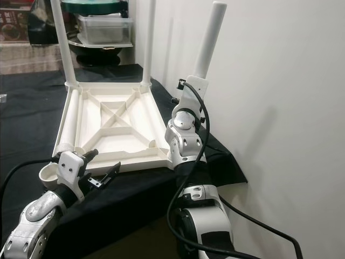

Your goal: Building children table

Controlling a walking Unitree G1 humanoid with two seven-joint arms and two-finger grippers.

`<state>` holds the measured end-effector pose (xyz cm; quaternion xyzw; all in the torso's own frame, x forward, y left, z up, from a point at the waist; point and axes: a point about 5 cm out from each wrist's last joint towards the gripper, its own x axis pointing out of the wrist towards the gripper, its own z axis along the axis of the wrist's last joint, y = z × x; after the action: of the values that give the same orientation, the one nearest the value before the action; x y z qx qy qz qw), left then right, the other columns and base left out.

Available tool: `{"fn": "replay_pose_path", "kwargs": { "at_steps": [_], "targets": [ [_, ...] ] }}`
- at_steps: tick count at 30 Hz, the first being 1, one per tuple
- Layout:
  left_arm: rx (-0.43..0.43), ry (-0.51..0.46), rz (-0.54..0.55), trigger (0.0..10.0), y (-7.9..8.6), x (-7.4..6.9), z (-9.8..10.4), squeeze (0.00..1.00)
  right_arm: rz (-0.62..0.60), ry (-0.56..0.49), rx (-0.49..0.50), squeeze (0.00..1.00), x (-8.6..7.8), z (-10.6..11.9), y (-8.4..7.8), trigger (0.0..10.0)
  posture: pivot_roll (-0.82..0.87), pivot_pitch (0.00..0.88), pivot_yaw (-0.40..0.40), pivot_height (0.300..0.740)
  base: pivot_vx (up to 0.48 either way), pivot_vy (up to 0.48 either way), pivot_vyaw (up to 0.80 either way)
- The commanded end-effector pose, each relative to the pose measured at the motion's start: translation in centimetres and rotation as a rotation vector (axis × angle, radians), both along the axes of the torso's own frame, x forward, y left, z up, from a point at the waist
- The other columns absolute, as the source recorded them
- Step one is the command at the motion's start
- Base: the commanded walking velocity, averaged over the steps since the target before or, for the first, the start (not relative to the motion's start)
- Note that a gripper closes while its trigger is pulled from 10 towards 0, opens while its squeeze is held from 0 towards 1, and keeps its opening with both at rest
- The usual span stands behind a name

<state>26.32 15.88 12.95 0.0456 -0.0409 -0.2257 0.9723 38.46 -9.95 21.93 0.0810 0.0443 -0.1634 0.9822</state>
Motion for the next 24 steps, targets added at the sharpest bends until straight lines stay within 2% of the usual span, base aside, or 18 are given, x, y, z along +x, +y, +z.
{"fn": "replay_pose_path", "kwargs": {
  "at_steps": [1, 23, 24],
  "targets": [
    [0.008, 0.0, -0.018, 10.0, -0.4, 0.0, -0.2, 0.0, 0.081, 0.257, 0.075, 0.0, -1.0, -5.6, 1.4, 10.0, 0.02, 0.0, -0.109, 0.74, 0.0, 0.0, 0.0],
    [0.006, -0.003, -0.026, 10.0, -0.5, 0.1, 0.0, 0.0, 0.118, 0.198, 0.085, 0.0, -1.0, -4.1, 1.8, 10.0, 0.02, 0.0, -0.105, 0.74, 0.0, 0.0, 0.0],
    [0.006, -0.003, -0.027, 10.0, -0.5, 0.1, -0.1, 0.0, 0.118, 0.194, 0.086, 0.11, -1.0, -4.0, 1.7, 10.0, 0.02, 0.0, -0.105, 0.74, 0.0, 0.0, 0.0]
  ]
}}
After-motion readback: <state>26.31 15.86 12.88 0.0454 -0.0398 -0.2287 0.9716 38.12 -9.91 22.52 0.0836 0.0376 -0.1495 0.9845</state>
